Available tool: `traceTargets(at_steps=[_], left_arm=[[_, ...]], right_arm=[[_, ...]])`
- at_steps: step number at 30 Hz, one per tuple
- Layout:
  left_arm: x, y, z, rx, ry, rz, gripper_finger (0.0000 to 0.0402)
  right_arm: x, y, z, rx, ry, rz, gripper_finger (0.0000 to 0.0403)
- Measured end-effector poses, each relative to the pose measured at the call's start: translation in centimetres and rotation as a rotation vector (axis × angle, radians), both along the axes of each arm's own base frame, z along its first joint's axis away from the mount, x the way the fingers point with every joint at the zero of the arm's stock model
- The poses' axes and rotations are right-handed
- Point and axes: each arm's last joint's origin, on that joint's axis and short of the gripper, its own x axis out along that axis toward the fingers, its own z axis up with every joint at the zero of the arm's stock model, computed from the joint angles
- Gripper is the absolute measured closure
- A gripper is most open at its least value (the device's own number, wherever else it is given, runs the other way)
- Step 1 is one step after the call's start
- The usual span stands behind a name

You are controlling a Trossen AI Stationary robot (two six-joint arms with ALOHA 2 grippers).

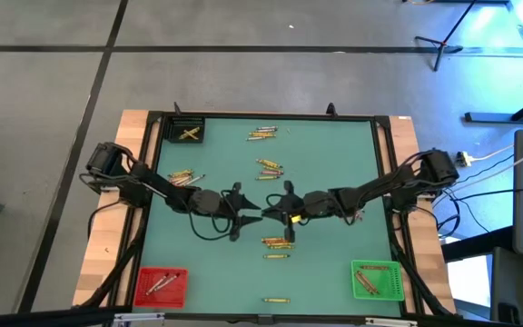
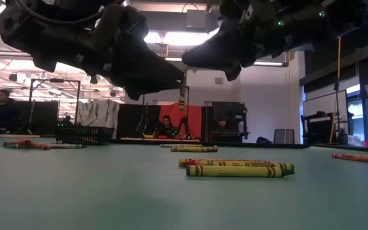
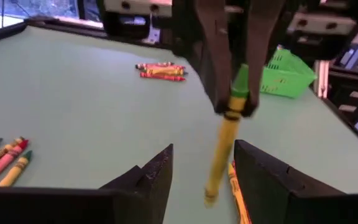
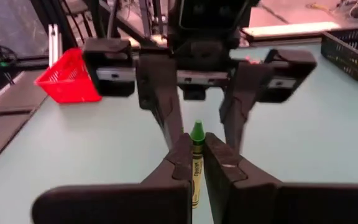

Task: Sort crayons
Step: Put the green crayon into the black bin

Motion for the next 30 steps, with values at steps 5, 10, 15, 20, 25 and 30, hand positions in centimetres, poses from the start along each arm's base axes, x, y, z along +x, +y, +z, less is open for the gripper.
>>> traceTargets(at_steps=[5,10,15,20,25,30], left_arm=[[0.0,-0.1,0.0,-0.001,-0.004,-0.021,0.0247],[0.0,-0.1,0.1,0.006,-0.008,-0.022,0.0276],[0.0,-0.1,0.2,0.023,-0.016,-0.028,0.0351],[0.0,-0.1,0.2,0.028,-0.008,-0.028,0.039],[-0.9,0.4,1.3,0.032,0.071,-0.023,0.0386],[-3.1,2.1,3.0,0.089,0.224,0.097,0.039]], right_arm=[[0.3,0.0,0.1,-0.007,-0.046,0.001,0.0388],[0.4,0.0,0.5,-0.02,-0.088,0.006,0.0388],[0.4,0.0,0.6,-0.018,-0.1,0.006,0.0388],[0.4,0.0,0.6,-0.001,-0.094,0.003,0.0351],[-0.2,0.1,1.3,0.016,-0.057,0.077,0.0256],[-1.0,0.2,2.1,0.02,-0.013,0.14,0.0186]])
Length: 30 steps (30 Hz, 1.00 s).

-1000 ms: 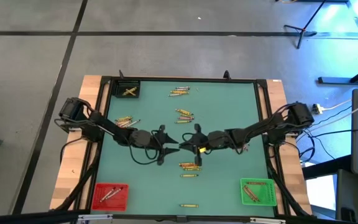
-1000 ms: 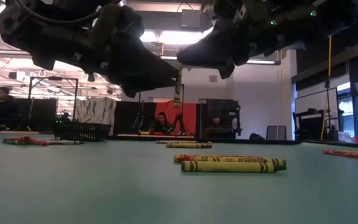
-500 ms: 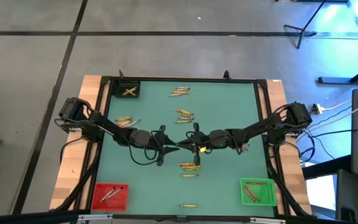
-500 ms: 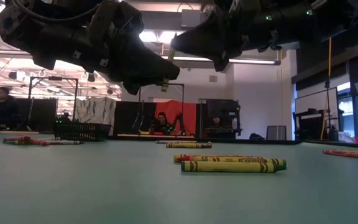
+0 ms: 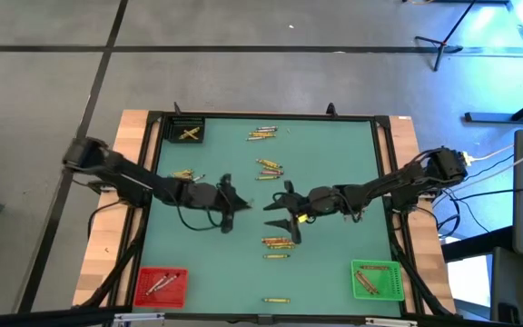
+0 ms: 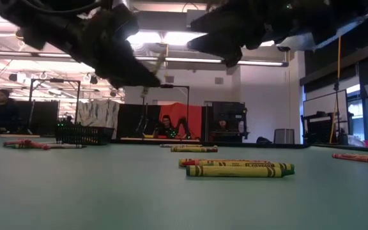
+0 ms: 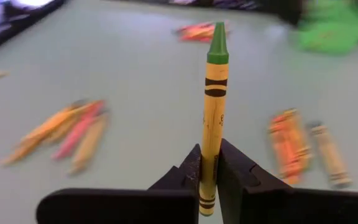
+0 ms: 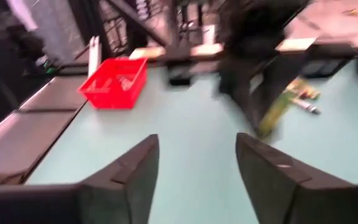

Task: Sort crayons
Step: Put the green crayon into the black bin

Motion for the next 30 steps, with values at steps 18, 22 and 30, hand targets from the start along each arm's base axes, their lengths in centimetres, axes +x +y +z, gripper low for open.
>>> traceTargets(at_steps=[18,22,30], left_arm=[[-8.7,12.2,1.2,0.171,0.484,0.763,0.0386],[-9.8,14.4,1.2,0.17,0.515,0.862,0.0386],[-11.7,17.3,1.4,0.197,0.553,0.971,0.0385]], right_arm=[[0.9,0.3,-3.2,0.007,0.098,0.036,0.015],[0.8,0.7,-3.2,0.004,0.096,0.048,0.015],[0.7,1.3,-3.2,-0.025,0.083,0.075,0.015]])
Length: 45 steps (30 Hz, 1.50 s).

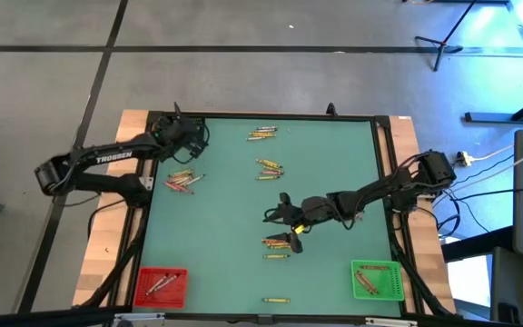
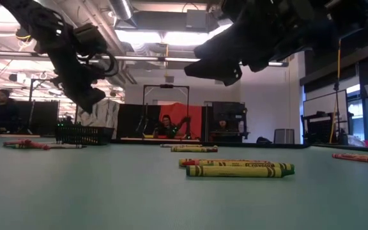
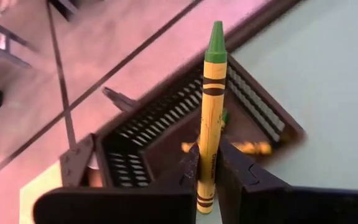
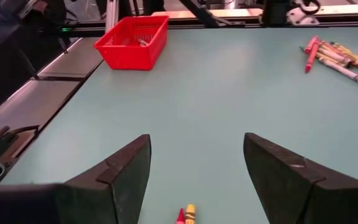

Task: Sort crayons
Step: Put the green crayon into the black bin, then put the red crayon into the green bin

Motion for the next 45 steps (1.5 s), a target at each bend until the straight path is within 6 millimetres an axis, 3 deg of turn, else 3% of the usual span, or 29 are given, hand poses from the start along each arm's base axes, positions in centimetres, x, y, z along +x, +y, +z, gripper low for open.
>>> traceTargets(at_steps=[11,19,22,27,35,40,45], left_arm=[[-1.5,2.0,0.3,0.019,-0.018,0.062,0.0378],[-1.5,2.1,0.3,-0.008,-0.059,0.043,0.0291],[-0.8,1.5,0.2,-0.044,-0.095,-0.036,0.0272],[2.1,-0.8,0.5,-0.15,-0.265,-0.336,0.027],[6.5,-7.3,1.5,-0.184,-0.401,-0.749,0.0272],[7.8,-11.1,2.4,-0.171,-0.494,-0.909,0.0272],[7.8,-14.7,1.7,-0.139,-0.59,-1.028,0.0272]], right_arm=[[0.0,0.0,0.0,0.0,0.002,-0.001,0.015],[0.0,0.0,0.0,0.004,0.003,-0.003,0.015],[0.0,-0.1,0.0,0.001,0.002,-0.011,0.015],[0.0,-0.2,0.0,-0.002,0.002,-0.024,0.015],[0.1,-0.2,0.2,0.0,-0.015,-0.032,0.015],[-0.1,-0.2,0.0,-0.004,0.033,-0.026,0.015],[-1.4,-0.7,1.7,-0.023,0.079,-0.078,0.015]])
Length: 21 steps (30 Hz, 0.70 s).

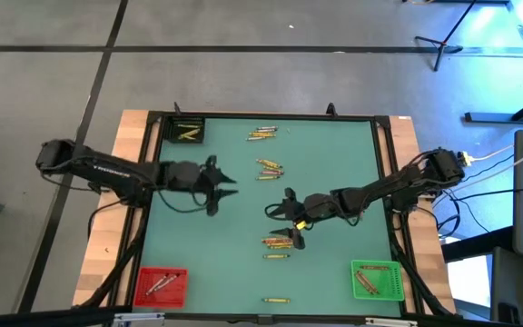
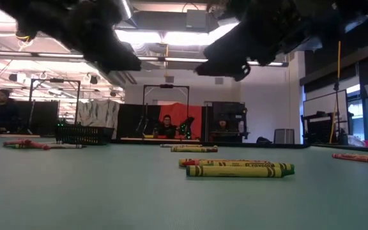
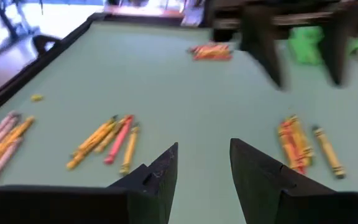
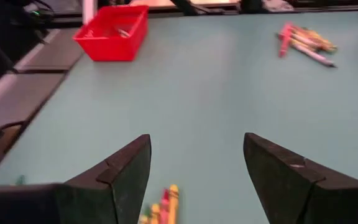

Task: Sort crayons
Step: Put the red crayon into the green bin

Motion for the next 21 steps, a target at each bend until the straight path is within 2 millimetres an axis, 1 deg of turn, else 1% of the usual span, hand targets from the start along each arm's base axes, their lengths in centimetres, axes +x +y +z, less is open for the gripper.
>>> traceTargets(at_steps=[3,6,11,13,16,21], left_arm=[[-0.9,-1.5,-1.3,-0.025,-0.097,-0.024,0.0272],[-1.9,-2.6,-2.6,-0.068,-0.163,-0.045,0.0272],[-2.9,-3.9,-4.4,-0.076,-0.211,-0.013,0.0272],[-2.9,-4.4,-5.1,-0.068,-0.208,0.008,0.0272],[-2.6,-5.2,-5.8,-0.067,-0.212,-0.001,0.0272],[-2.1,-6.2,-7.2,-0.072,-0.201,-0.035,0.0272]], right_arm=[[-1.3,-0.5,1.2,-0.042,0.047,-0.064,0.015],[-2.8,-1.3,2.6,-0.054,0.099,-0.142,0.015],[-5.8,-3.6,4.0,0.029,0.247,-0.288,0.015],[-6.9,-4.6,4.2,0.058,0.315,-0.354,0.015],[-8.7,-6.1,4.1,0.084,0.441,-0.454,0.015],[-10.9,-8.0,3.3,0.147,0.659,-0.594,0.015]])
